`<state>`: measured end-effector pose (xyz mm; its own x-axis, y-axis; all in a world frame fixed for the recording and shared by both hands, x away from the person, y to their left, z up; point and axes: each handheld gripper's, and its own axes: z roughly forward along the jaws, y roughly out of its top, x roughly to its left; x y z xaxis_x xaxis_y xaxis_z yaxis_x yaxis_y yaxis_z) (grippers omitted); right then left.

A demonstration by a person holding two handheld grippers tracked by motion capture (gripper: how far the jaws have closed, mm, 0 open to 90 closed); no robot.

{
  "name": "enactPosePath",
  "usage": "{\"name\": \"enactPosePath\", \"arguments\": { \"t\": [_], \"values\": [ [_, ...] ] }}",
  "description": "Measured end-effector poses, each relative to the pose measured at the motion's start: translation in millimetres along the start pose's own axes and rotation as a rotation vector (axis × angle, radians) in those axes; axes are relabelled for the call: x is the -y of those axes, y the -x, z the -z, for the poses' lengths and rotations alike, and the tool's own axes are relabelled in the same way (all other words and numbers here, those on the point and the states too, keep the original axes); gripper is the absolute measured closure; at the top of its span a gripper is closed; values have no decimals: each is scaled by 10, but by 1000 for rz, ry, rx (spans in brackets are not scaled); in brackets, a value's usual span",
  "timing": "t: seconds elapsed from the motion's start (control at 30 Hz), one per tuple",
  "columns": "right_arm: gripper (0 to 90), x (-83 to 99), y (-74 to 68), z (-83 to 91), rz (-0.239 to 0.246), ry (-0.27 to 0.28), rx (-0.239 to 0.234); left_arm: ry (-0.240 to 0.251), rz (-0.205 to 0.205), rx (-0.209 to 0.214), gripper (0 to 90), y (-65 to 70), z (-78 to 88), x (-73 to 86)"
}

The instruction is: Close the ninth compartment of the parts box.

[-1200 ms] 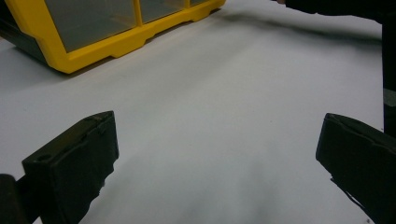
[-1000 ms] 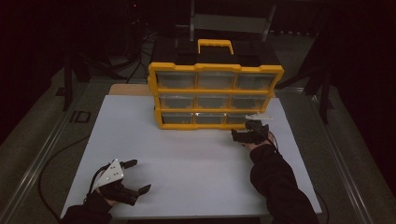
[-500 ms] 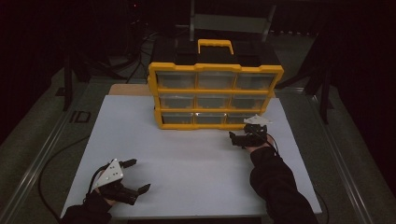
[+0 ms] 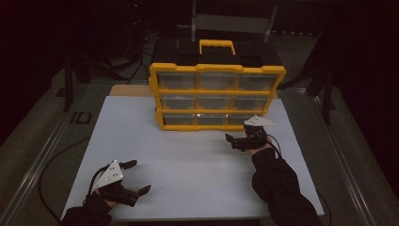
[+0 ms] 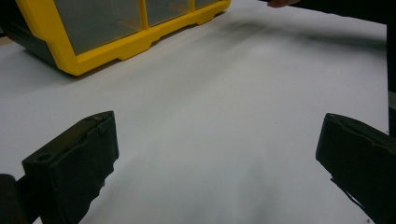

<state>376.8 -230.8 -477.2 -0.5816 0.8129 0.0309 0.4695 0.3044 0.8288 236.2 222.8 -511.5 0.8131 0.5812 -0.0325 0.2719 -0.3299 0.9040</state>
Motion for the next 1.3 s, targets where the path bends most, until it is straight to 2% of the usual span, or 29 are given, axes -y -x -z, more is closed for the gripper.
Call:
{"name": "enactPosePath", "arguments": {
  "t": [0.03,0.1,0.3,0.33,0.37,0.4,0.47,0.53,0.57,0.6,0.7,0.73,0.77,0.83,0.9,1.07,1.1,1.17,1.23,1.27,1.3],
  "values": [
    [81,-8,-23,18,16,1,11,2,4,2,0,-1,2,2],
    [81,-16,-45,45,37,11,3,5,5,-6,0,-1,12,-6],
    [81,-17,-86,162,34,41,-11,10,10,-11,0,-1,25,-14],
    [81,-6,-98,175,42,46,-13,9,8,-9,0,2,24,-14],
    [81,2,-119,200,74,30,7,7,6,-9,0,3,25,-14],
    [82,15,-125,219,75,40,11,7,7,-12,0,4,28,-13],
    [81,50,-129,267,43,49,-7,8,8,-10,0,1,31,-14],
    [81,79,-151,327,56,76,7,17,13,-6,0,-1,37,-18],
    [81,88,-157,358,70,67,4,16,12,-10,0,1,38,-19],
    [81,95,-158,379,63,73,-7,14,10,-11,0,6,36,-21],
    [81,130,-182,460,77,84,-2,13,9,-15,0,7,35,-21],
    [81,149,-190,482,68,92,-14,9,11,-10,0,7,33,-21],
    [81,171,-206,503,83,83,-24,9,12,-10,0,7,33,-20],
    [82,211,-228,545,91,96,-16,3,3,-14,0,9,36,-23],
    [81,257,-235,593,75,105,-28,14,12,-12,0,4,50,-27],
    [81,357,-240,693,93,94,-49,22,16,-20,0,-9,64,-22],
    [81,375,-236,713,85,99,-70,24,20,-17,0,-7,63,-25],
    [81,408,-239,743,107,87,-47,27,21,-19,0,-1,63,-32],
    [81,454,-228,793,86,114,-71,33,17,-12,0,8,70,-42],
    [81,473,-227,806,100,100,-57,43,24,-13,0,7,68,-42],
    [81,499,-224,823,101,105,-45,30,22,-12,0,4,62,-40]
  ]
}}
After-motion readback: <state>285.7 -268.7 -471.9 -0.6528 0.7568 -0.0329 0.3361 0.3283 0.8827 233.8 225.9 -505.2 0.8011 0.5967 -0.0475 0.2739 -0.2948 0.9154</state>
